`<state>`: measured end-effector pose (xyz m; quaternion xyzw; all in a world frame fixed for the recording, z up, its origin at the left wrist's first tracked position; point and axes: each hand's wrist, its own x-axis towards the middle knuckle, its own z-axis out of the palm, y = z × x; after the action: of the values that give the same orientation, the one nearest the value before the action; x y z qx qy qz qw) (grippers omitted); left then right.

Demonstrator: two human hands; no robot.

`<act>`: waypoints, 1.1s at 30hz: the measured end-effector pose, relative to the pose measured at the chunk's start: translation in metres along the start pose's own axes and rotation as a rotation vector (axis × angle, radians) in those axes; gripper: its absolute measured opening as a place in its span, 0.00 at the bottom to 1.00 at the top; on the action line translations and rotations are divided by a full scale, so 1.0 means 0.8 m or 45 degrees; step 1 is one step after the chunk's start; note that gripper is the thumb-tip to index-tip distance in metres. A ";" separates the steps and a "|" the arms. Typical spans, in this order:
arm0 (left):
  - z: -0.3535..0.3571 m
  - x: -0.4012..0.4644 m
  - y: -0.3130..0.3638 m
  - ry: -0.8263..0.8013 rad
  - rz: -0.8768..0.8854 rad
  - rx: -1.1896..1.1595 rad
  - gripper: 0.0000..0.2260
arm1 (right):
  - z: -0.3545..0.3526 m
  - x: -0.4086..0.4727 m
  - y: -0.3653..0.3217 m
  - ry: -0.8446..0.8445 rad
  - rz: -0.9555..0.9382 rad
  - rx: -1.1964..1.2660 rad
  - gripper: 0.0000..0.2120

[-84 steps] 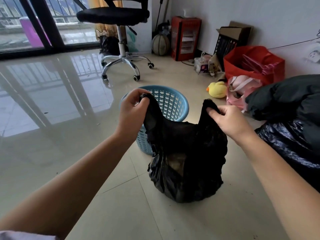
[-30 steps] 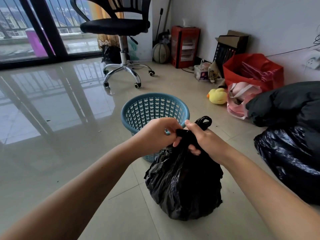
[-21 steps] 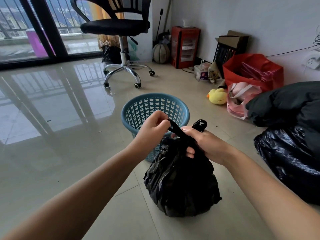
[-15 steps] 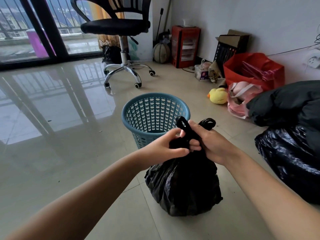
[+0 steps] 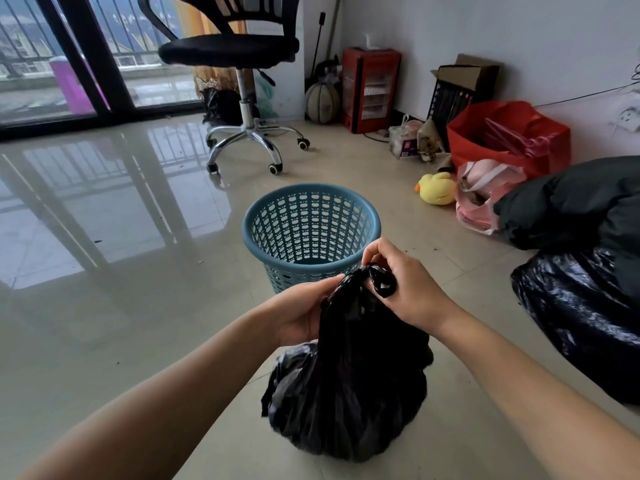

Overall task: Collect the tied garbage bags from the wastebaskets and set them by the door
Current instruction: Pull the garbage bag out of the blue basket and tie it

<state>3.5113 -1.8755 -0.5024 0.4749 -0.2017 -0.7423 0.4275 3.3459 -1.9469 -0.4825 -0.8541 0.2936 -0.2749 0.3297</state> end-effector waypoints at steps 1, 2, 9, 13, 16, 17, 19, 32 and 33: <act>0.001 -0.001 -0.001 -0.003 0.008 0.037 0.12 | 0.001 0.000 0.000 -0.008 -0.022 0.005 0.10; 0.001 0.000 -0.001 -0.004 0.029 0.063 0.11 | 0.002 0.000 0.000 -0.020 -0.043 0.010 0.09; 0.001 0.004 0.001 0.025 0.046 -0.113 0.16 | 0.004 -0.002 0.005 -0.109 -0.072 0.125 0.11; -0.004 0.006 0.007 0.225 0.072 -0.206 0.09 | 0.008 -0.003 0.019 0.106 0.048 0.246 0.12; -0.009 0.009 0.012 0.363 0.200 -0.427 0.08 | 0.012 -0.004 0.058 0.174 0.412 0.282 0.17; -0.013 0.010 0.013 0.386 0.246 -0.530 0.07 | 0.012 -0.007 0.072 0.173 0.511 0.296 0.16; -0.029 0.012 0.009 0.404 0.273 -0.702 0.07 | 0.010 -0.022 0.099 0.126 0.677 0.288 0.14; -0.179 -0.003 -0.065 0.899 -0.075 -0.195 0.17 | -0.014 -0.116 0.208 -0.304 1.132 -0.123 0.19; -0.179 -0.001 -0.064 0.885 -0.062 -0.168 0.17 | -0.016 -0.116 0.209 -0.291 1.149 -0.095 0.19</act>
<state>3.6142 -1.8314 -0.6049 0.6753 0.0156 -0.5577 0.4824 3.2212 -1.9903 -0.6211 -0.6772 0.6072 0.0028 0.4155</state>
